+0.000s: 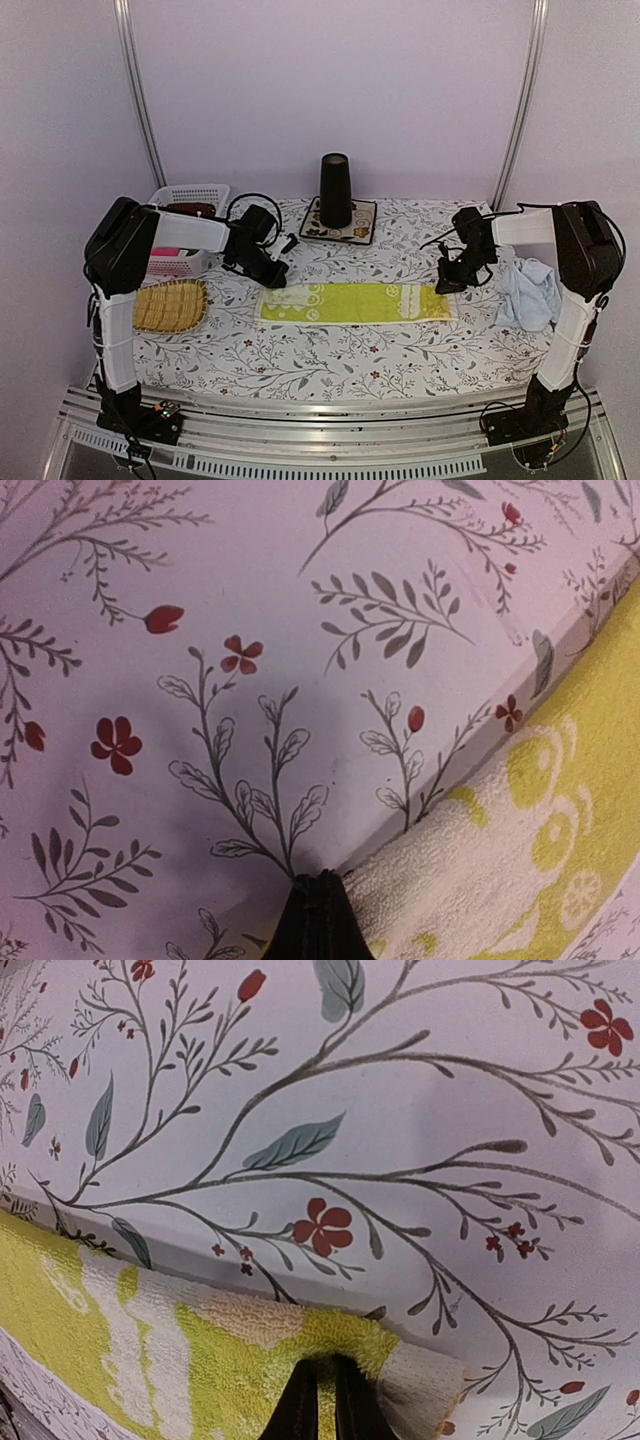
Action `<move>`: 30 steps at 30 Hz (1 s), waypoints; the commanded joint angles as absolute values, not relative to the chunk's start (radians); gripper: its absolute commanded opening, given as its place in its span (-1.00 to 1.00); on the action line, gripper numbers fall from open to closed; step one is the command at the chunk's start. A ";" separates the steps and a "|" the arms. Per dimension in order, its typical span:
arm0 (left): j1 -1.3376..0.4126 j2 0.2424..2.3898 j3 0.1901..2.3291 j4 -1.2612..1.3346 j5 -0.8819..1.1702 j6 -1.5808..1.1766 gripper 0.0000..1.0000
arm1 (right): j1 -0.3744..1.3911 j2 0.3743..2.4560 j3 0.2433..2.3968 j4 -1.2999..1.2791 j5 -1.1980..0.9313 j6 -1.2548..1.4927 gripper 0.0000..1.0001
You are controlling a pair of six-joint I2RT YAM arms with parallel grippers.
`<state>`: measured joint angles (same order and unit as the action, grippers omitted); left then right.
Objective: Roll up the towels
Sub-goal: Smooth out the towel at the center of the board.
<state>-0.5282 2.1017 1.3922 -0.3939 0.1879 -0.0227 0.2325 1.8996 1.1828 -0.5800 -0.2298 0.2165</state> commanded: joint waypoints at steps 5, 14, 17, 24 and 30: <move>-0.522 2.152 1.407 -0.425 -0.030 -0.008 -1.00 | 0.230 1.950 1.263 -0.593 -0.164 0.193 -0.73; -0.520 2.002 1.414 -0.392 -0.077 0.007 0.00 | 0.232 1.848 1.332 -0.661 -0.194 0.149 -0.22; -0.521 1.939 1.397 -0.404 -0.059 -0.001 0.01 | 0.232 1.791 1.346 -0.707 -0.211 0.136 -0.07; -0.524 1.825 1.280 -0.430 0.066 -0.063 -0.07 | 0.232 1.726 1.244 -0.745 -0.276 0.130 -0.18; -0.533 1.822 1.198 -0.447 0.177 -0.077 -0.45 | 0.232 1.733 1.123 -0.702 -0.319 0.149 -0.50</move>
